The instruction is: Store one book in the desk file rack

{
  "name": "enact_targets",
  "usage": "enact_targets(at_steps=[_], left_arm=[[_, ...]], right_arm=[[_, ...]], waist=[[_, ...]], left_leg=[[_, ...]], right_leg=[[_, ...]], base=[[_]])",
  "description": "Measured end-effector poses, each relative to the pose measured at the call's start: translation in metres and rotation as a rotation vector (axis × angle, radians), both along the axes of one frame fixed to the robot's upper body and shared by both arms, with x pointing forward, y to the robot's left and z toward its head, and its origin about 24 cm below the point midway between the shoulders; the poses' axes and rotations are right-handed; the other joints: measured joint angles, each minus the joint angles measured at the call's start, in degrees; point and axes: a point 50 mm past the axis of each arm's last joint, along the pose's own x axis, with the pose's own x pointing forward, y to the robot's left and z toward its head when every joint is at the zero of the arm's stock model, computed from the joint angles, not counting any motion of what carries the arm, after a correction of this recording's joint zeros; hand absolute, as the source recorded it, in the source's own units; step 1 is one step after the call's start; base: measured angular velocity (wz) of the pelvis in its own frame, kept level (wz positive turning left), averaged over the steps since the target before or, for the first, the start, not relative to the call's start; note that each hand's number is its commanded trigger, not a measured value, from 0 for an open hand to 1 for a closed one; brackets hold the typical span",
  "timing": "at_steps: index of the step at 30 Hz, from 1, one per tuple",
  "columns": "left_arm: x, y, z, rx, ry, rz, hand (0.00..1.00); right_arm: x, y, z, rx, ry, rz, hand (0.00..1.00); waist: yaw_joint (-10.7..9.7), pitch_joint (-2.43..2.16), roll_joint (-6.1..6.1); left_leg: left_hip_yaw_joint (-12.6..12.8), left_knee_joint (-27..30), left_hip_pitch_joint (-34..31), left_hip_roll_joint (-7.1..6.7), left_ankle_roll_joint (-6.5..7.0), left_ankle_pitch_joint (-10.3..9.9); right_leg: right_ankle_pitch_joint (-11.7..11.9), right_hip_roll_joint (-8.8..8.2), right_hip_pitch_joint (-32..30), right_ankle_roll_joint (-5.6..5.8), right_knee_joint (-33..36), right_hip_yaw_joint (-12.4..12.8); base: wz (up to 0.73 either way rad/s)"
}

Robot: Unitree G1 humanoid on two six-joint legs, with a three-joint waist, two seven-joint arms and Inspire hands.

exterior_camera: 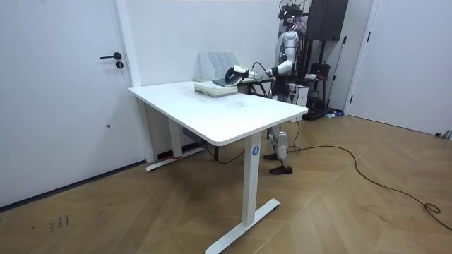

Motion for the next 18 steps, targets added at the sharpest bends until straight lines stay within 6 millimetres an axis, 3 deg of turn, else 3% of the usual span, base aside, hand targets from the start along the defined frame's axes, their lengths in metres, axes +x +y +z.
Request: enact_targets(at_steps=[6,10,18], left_arm=[[0.004,0.003,0.010,-0.145,-0.029,0.006,1.00],[0.007,0.001,0.022,-0.230,-0.080,-0.024,1.00],[0.011,-0.007,0.050,-0.531,-0.210,-0.126,1.00]], right_arm=[[0.014,0.002,0.001,0.019,-0.063,0.012,0.00],[0.026,0.006,0.004,0.068,-0.141,-0.010,0.00],[0.065,0.029,0.014,0.208,-0.302,0.126,0.00]], waist=[[0.22,0.03,-0.03],[1.43,0.20,-0.37],[4.10,0.62,-1.50]], left_leg=[[-0.21,0.03,-0.28,0.01,0.00,0.00],[-0.25,0.10,-0.91,0.04,0.00,0.00],[-1.22,0.11,-1.33,0.04,0.00,0.00]], right_leg=[[0.00,-0.09,-0.07,0.00,0.04,-0.15],[0.01,-0.08,-0.67,0.00,0.09,-0.39],[0.02,-0.07,-1.01,-0.01,0.04,-0.98]], base=[[0.03],[0.00],[0.02]])
